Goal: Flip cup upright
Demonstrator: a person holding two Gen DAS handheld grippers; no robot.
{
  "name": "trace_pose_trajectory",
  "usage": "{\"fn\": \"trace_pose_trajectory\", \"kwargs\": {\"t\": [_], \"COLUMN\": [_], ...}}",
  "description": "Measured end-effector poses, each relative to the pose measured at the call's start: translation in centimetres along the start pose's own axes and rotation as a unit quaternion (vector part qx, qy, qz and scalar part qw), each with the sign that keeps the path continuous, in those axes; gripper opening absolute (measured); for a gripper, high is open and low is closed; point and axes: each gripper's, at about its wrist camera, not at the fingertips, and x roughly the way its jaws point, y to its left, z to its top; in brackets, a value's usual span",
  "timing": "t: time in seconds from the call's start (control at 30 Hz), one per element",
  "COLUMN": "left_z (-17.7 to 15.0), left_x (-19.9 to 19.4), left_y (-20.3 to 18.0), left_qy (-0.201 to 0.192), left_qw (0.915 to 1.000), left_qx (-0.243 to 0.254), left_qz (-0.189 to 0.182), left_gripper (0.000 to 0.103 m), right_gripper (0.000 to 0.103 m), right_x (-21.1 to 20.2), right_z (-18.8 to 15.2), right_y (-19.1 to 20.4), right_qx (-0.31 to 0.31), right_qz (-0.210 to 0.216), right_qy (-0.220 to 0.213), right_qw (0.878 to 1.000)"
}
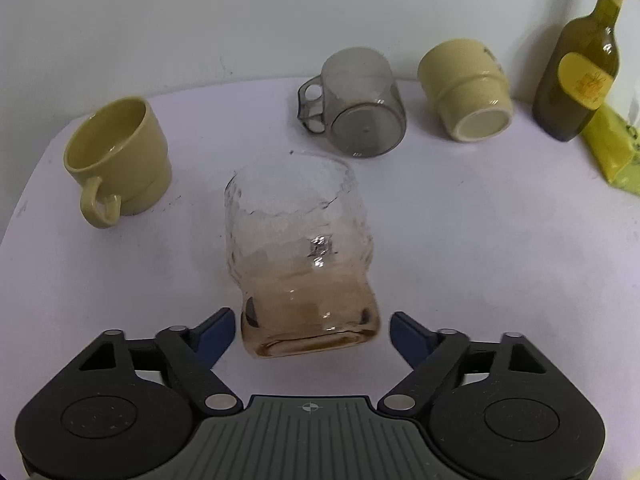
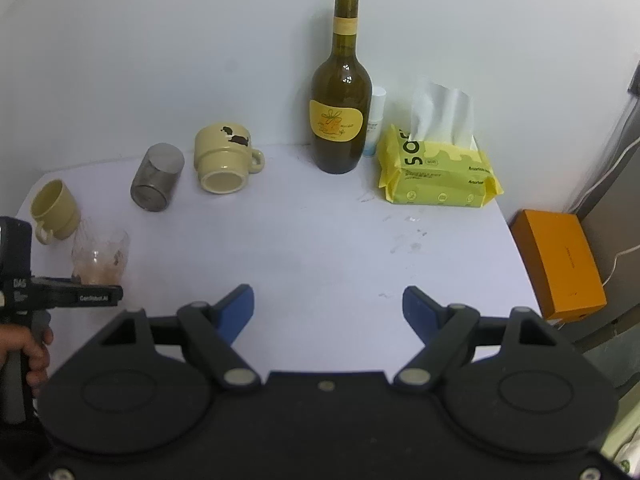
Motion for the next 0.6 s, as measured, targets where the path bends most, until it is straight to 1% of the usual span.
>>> {"fn": "trace_pose_trajectory", "kwargs": {"t": [0.23,0.53,0.6], "left_z": [0.1,0.5,0.6], "left_x": [0.1,0.5,0.5], "left_y": [0.1,0.0,-0.2], "left_qy": [-0.003,0.001,-0.003], "left_qw": [1.0000,1.0000,1.0000], "left_qx": [0.005,0.004,0.008], "left_qz": [0.002,-0.003,-0.001], "left_gripper": [0.076,0.076,0.069], "right_gripper": [0.080,0.080,0.080], "right_x": [0.4,1.0,1.1], "right_z": [0.4,0.9,1.0], "right_y": [-0.1,1.3,1.2], "right_qx": [0.000,-0.026,-0.026], "right_qz": [0.004,0.018,0.018], "right_qy": [0.004,0.005,0.005], "right_qw": [1.000,0.999,0.999]}}
